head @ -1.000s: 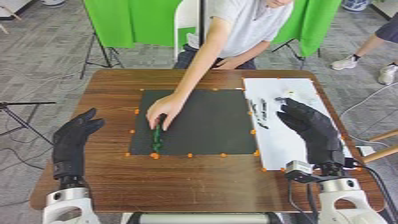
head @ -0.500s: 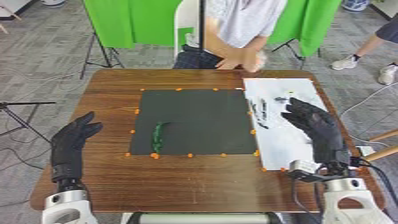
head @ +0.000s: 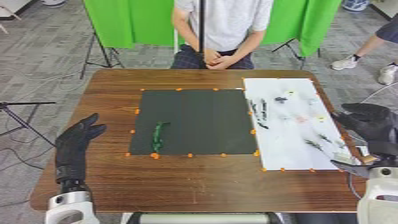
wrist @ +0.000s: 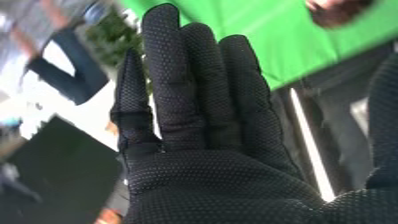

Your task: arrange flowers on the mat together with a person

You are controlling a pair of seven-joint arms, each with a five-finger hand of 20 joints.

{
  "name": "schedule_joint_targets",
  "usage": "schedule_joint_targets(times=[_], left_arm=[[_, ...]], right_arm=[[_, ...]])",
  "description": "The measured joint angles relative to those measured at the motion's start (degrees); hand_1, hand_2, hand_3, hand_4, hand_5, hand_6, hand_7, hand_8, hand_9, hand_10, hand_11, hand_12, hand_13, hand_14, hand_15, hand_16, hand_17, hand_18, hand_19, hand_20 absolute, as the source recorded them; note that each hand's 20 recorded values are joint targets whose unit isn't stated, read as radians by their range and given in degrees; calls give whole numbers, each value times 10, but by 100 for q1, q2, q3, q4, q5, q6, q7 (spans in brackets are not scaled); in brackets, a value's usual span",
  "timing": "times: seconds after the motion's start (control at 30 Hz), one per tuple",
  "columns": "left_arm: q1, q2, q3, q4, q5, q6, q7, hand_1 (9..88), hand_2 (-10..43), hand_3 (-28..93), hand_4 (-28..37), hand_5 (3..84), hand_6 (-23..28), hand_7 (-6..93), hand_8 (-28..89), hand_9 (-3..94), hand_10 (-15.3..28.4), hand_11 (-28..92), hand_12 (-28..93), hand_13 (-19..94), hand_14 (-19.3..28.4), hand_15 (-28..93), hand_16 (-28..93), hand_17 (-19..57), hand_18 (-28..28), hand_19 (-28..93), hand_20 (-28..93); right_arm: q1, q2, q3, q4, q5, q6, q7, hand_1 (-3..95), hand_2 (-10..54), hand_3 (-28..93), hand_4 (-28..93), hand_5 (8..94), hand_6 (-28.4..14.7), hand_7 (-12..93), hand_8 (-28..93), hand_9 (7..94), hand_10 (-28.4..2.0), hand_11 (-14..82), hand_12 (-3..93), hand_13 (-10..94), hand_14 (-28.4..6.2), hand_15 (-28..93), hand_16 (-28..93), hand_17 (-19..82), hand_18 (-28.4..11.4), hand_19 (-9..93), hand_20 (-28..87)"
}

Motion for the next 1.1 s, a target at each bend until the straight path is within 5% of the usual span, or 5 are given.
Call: schedule_joint_targets(times=[0.43, 1.1], left_arm=[[54, 8, 12, -24, 11, -3, -29, 262, 64, 683, -236, 527, 36, 164, -70, 564, 159, 234, 131, 445, 185, 243, -28, 137, 126, 147, 214], [62, 14, 13, -50, 23, -12, -85, 265, 59, 681, -231, 525, 36, 163, -70, 561, 158, 234, 131, 443, 186, 245, -26, 134, 127, 150, 213]], right_arm=[[-253, 542, 66, -24, -2303, -1881, 1277, 269, -95, 628, -283, 632, -43, 138, -71, 685, -165, 192, 237, 647, -143, 495, 265, 218, -230, 555, 434], [-165, 857, -537, 526, -2504, -2107, 1745, 339, -95, 651, -282, 699, -36, 145, -63, 775, -142, 180, 216, 779, -78, 483, 332, 333, -216, 602, 450]])
